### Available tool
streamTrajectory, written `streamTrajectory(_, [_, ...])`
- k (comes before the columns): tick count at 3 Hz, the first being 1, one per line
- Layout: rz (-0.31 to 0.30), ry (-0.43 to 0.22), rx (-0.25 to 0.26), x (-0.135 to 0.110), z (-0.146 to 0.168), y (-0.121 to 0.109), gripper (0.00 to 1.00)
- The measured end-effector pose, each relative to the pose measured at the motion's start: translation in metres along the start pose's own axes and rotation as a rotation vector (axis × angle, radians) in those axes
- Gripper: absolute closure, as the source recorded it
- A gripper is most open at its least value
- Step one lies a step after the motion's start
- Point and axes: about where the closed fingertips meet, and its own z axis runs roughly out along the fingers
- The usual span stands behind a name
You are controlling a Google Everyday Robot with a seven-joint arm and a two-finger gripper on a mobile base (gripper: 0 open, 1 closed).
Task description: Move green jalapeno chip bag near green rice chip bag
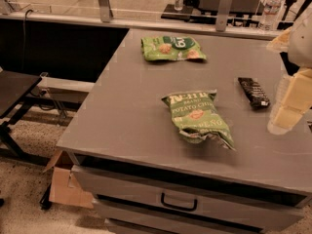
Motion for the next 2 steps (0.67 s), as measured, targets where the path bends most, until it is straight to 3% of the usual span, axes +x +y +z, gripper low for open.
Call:
streamTrajectory(1, [0.0,0.0,0.0,0.0,0.0,0.0,0.0])
streamTrajectory(2, [0.05,-0.073,0.016,-0.0041,0.002,0.0053,0.0])
